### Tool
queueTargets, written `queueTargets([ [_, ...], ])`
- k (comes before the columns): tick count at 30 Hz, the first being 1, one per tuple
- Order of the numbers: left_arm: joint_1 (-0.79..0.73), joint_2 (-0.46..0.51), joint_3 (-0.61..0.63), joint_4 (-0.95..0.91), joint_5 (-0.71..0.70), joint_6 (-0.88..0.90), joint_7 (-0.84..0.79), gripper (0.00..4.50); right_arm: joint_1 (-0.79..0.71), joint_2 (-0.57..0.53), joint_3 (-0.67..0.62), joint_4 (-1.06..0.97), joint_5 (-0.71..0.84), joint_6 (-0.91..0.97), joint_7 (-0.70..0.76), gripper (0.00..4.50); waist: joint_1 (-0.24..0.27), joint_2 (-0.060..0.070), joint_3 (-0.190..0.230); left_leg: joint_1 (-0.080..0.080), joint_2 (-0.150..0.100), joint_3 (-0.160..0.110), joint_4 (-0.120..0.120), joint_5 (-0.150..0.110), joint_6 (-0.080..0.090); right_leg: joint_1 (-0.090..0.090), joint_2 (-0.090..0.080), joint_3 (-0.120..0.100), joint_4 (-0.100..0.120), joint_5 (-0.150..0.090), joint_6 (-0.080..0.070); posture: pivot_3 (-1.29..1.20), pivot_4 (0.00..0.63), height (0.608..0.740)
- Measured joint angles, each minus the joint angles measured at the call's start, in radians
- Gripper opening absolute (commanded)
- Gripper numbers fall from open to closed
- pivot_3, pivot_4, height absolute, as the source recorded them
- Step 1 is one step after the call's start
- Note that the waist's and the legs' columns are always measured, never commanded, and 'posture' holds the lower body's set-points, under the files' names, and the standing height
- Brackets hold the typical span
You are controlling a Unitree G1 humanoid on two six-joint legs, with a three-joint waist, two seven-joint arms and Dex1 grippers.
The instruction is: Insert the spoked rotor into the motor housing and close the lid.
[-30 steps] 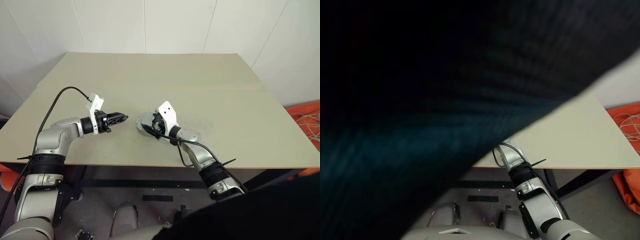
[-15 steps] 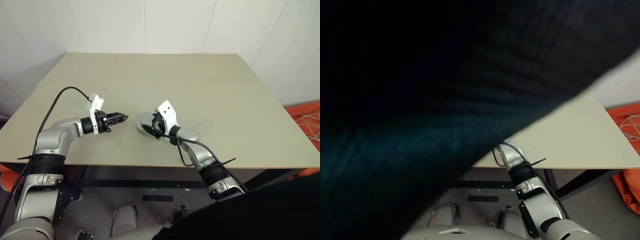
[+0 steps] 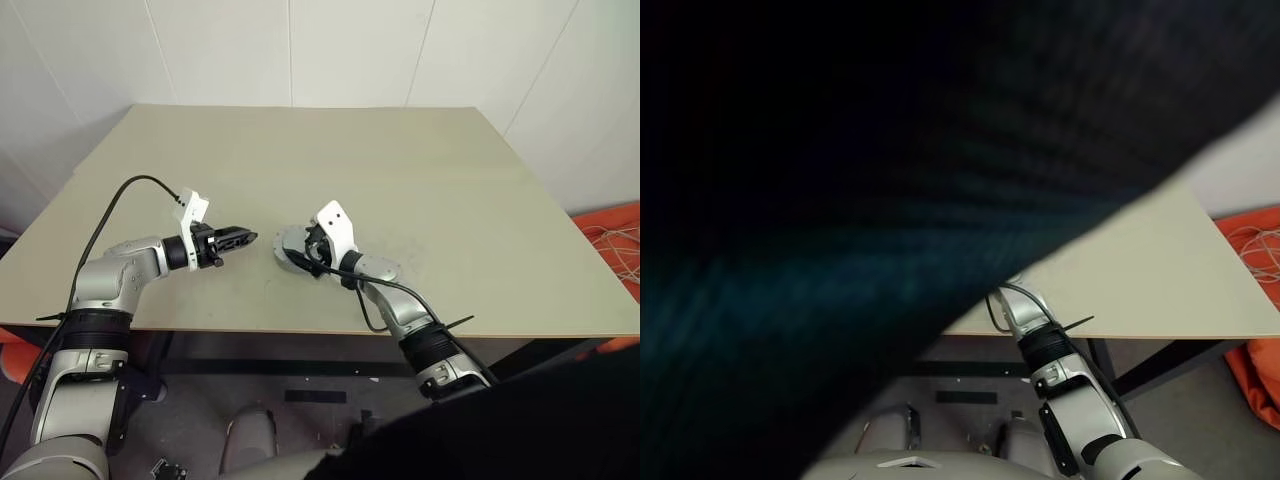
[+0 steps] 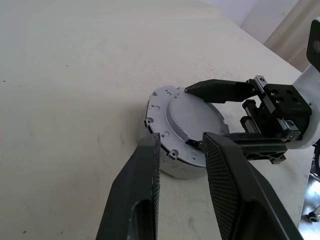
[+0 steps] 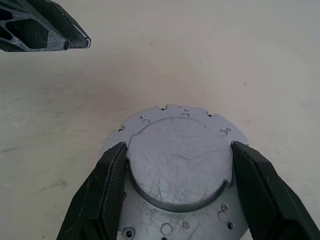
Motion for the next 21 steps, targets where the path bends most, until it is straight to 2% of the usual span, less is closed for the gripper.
queueTargets([
  [15, 0.0, -0.012, -0.001, -0.008, 0.0, 0.0, 0.009, 1.46, -0.014, 0.01, 0.002, 0.044, -0.016, -0.036, -0.017, 3.18, -0.002, 0.0, 0.0, 0.005, 0.001, 0.0, -0.001, 0.0, 0.0, 0.002, 0.0, 0.0, 0.0, -0.001, 0.003, 0.0, 0.0, 0.74],
  [18, 0.0, -0.043, 0.0, -0.008, -0.001, 0.004, 0.035, 1.46, -0.014, 0.009, 0.002, 0.044, -0.016, -0.036, -0.017, 3.18, -0.002, 0.0, 0.0, 0.004, 0.0, 0.0, -0.001, 0.0, 0.0, 0.002, 0.0, 0.0, 0.0, -0.002, 0.003, 0.0, 0.0, 0.74],
  [21, 0.01, -0.114, -0.004, -0.015, -0.003, 0.023, 0.088, 1.46, -0.014, 0.008, 0.003, 0.043, -0.016, -0.035, -0.018, 3.18, -0.001, 0.0, 0.0, 0.004, 0.0, 0.0, 0.0, 0.0, 0.0, 0.003, 0.0, 0.001, 0.0, -0.002, 0.003, 0.0, 0.0, 0.74],
])
